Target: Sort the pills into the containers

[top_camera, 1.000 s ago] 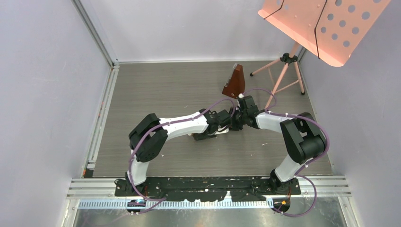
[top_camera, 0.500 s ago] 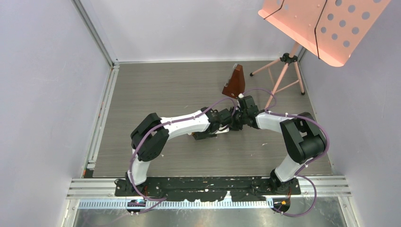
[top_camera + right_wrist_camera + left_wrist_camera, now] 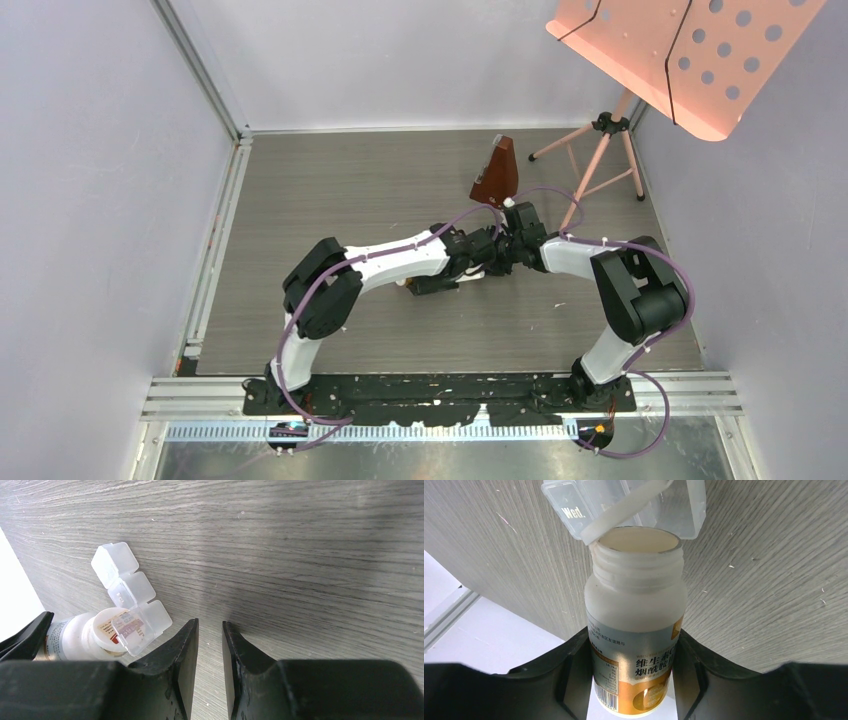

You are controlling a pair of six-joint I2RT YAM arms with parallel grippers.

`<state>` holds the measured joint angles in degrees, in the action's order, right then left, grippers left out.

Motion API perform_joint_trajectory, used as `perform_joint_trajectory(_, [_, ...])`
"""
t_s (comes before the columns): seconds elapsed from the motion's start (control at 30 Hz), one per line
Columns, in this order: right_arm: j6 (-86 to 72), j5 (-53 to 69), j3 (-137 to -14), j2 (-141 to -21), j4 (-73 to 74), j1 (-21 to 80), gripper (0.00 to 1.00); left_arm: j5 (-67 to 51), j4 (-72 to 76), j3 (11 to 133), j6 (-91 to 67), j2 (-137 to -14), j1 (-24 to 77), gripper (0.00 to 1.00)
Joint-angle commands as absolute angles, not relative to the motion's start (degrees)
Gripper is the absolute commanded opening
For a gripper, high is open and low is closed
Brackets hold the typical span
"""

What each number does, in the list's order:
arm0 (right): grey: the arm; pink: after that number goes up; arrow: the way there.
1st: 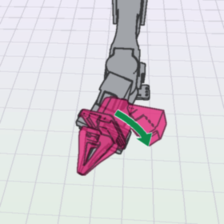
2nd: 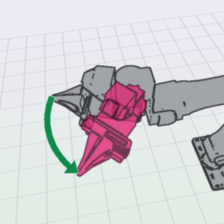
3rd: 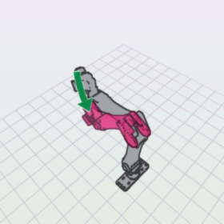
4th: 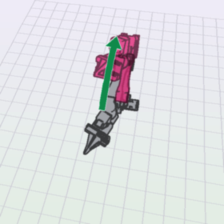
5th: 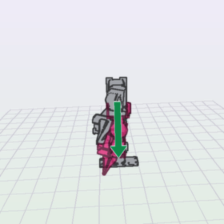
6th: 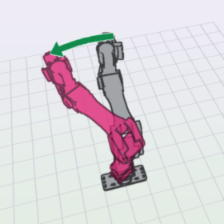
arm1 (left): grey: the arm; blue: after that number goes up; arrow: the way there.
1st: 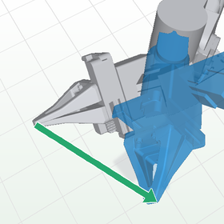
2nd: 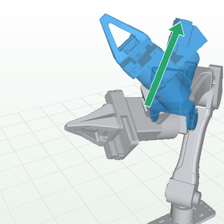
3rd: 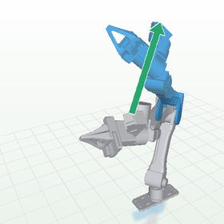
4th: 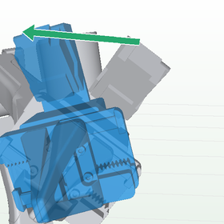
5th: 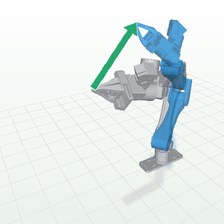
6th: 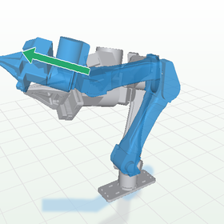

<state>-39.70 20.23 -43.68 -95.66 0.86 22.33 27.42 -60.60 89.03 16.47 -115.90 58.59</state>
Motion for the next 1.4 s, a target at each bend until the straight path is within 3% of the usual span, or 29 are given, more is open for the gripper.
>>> perform_joint_trajectory(0.0, [-38.06, 14.76, -40.19, -99.94, 8.28, 22.84, 0.32, 27.87, -63.48, 92.17, 15.32, -116.72, 59.12, 0.00])
perform_joint_trajectory(0.6, [-35.53, 15.03, -38.20, -99.32, 7.94, 21.71, 0.31, 27.51, -65.64, 95.87, 13.70, -118.23, 59.22, 0.00])
perform_joint_trajectory(0.97, [-33.40, 16.02, -35.21, -95.19, 8.90, 13.78, 0.21, 27.66, -65.01, 95.41, 13.47, -117.10, 59.24, 0.00])
perform_joint_trajectory(1.37, [-36.51, 13.64, -33.65, -87.45, 12.24, 13.50, 0.24, 26.82, -70.00, 100.73, 13.35, -120.98, 59.23, 0.00])
